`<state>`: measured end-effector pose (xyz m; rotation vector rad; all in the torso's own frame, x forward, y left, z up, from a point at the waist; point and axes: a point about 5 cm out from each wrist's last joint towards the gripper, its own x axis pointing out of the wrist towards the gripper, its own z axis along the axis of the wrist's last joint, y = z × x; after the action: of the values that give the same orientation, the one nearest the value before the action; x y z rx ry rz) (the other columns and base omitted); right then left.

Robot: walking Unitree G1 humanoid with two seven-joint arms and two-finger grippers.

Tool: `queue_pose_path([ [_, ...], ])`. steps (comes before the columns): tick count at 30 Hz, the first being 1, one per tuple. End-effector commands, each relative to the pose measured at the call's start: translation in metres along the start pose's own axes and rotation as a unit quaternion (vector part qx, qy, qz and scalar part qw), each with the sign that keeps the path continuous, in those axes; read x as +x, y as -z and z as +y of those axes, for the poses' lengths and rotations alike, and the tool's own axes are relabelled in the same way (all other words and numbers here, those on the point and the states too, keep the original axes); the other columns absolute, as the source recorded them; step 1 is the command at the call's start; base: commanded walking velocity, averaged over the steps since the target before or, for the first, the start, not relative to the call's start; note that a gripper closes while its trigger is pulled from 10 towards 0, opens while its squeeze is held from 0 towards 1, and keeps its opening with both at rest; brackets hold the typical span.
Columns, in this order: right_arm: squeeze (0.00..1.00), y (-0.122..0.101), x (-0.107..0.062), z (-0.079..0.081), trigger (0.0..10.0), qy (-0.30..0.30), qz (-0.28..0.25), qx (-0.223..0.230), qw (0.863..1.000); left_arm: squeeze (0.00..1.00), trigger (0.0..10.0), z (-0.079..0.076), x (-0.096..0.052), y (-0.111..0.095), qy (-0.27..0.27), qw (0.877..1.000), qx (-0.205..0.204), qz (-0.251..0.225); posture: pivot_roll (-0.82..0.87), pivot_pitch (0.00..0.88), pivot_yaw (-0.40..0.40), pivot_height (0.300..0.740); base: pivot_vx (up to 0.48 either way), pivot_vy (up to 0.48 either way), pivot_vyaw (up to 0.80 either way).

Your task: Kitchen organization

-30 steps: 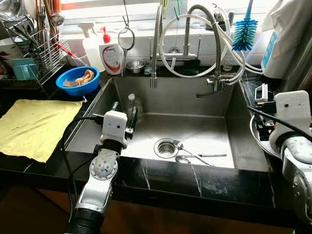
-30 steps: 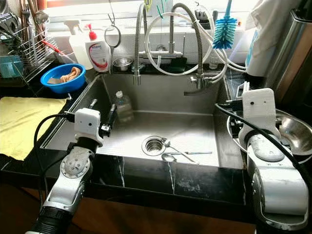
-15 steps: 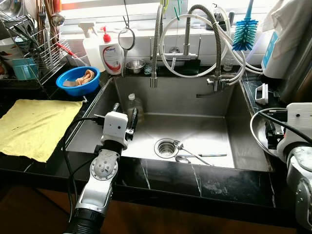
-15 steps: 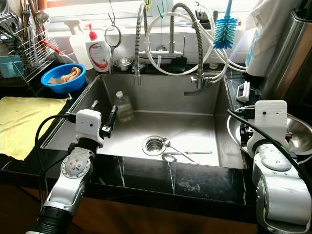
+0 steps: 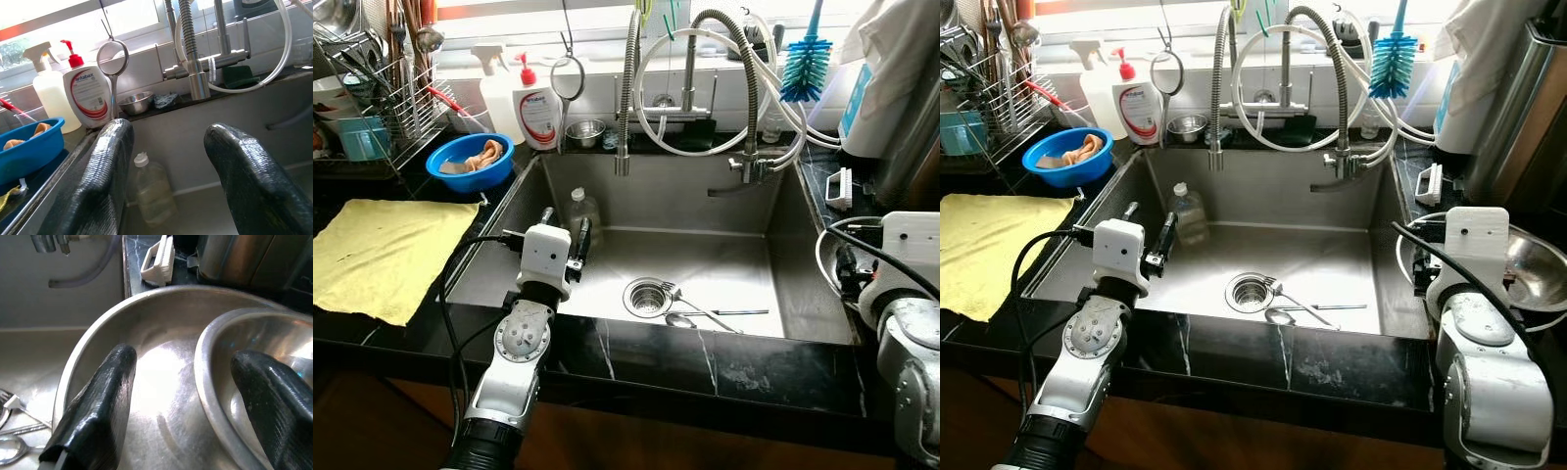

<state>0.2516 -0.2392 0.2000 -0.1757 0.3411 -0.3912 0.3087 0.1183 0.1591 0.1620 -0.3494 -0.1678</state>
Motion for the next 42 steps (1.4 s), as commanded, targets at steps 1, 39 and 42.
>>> queue_pose_path([
  [1,0.00,0.003,0.001,0.003,7.1,-0.004,0.005,0.006,1.000,0.00,10.0,0.002,0.000,-0.001,0.006,1.000,0.005,-0.005,-0.28,0.000,0.099,0.740,0.000,0.000,0.00],
  [39,0.00,-0.023,0.005,0.000,0.0,0.010,-0.066,0.046,0.997,0.00,10.0,0.000,0.006,-0.003,0.035,0.999,0.005,-0.005,-0.27,0.000,0.123,0.740,0.000,0.000,0.00],
  [42,0.00,-0.038,0.001,-0.004,0.0,0.015,-0.093,0.042,0.995,0.00,10.0,-0.001,0.006,-0.003,0.035,0.999,0.004,-0.004,-0.27,0.000,0.122,0.740,0.000,0.000,0.00],
])
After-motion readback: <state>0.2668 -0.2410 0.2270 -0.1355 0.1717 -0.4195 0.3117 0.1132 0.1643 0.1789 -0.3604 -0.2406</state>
